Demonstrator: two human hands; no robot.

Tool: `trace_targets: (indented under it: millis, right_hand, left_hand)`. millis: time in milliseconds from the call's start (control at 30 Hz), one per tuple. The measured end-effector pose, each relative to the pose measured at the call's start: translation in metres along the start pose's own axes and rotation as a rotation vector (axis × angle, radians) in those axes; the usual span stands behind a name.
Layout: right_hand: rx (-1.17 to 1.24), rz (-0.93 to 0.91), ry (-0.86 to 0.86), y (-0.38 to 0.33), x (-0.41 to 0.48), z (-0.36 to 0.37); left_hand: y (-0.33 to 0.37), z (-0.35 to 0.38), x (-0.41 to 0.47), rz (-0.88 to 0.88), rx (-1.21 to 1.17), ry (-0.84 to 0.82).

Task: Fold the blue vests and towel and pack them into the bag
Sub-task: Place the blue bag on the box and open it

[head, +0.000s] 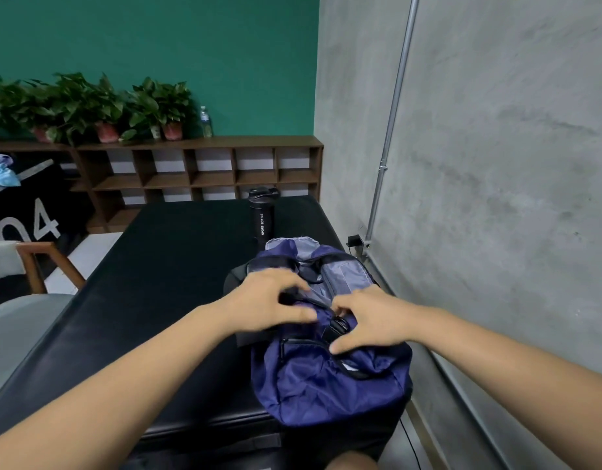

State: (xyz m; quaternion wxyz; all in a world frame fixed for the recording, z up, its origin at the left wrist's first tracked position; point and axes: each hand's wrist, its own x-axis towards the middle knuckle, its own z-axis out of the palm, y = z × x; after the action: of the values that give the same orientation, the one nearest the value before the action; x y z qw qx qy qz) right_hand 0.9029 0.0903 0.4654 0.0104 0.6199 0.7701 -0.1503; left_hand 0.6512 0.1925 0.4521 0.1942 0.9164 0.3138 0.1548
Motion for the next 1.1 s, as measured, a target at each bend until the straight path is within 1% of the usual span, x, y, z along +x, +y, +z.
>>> trace_targets:
  millis: [33,67,100,200,267,300,400,500,567,667,733,800,933,1100]
  right_hand:
    - [-0.079,-0.021,0.013,-0.003,-0.002,0.002]
    - [-0.132,-0.068,0.057,-0.006,-0.005,0.004]
    - [-0.186,-0.134,0.124,-0.007,-0.009,0.005]
    - [-0.422,-0.356,0.344,-0.005,-0.022,0.014]
    - [-0.507,-0.462,0.389,-0.006,-0.03,0.028]
    - [-0.538,-0.509,0.408,-0.008,-0.032,0.036]
    - [-0.638,-0.569,0.488,-0.011,-0.033,0.057]
    - [-0.689,-0.543,0.472,-0.016,-0.035,0.066]
    - [-0.67,-0.498,0.409,-0.02,-0.04,0.064]
    - [-0.544,-0.375,0.33,-0.028,-0.044,0.049]
    - [-0.463,-0.297,0.317,-0.036,-0.043,0.034]
    - [-0.38,-0.262,0.347,-0.046,-0.041,0.019]
    - [-0.196,-0.307,0.445,-0.084,-0.027,0.008]
    - [-0.049,-0.43,0.429,-0.164,0.008,0.027]
  left_hand:
    - [0.006,0.003,-0.002,0.044,0.101,-0.08]
    - [0.01,0.005,-0.003,0.074,0.207,-0.126]
    - [0.012,0.006,-0.005,0.095,0.29,-0.133]
    - [0.013,0.005,-0.016,0.174,0.38,-0.049]
    - [0.015,0.008,-0.027,0.24,0.394,-0.016]
    - [0.016,0.011,-0.032,0.266,0.412,-0.025]
    - [0.025,0.017,-0.043,0.302,0.481,-0.072]
    - [0.026,0.016,-0.048,0.259,0.46,-0.108]
    - [0.025,0.017,-0.053,0.252,0.445,-0.108]
    - [0.021,0.011,-0.063,0.226,0.367,-0.014]
    - [0.017,0.0,-0.073,0.182,0.302,0.076]
    - [0.01,-0.012,-0.089,0.126,0.23,0.145]
    - [-0.016,-0.027,-0.141,-0.009,0.111,0.22]
    - [-0.051,-0.04,-0.235,-0.237,0.035,0.284]
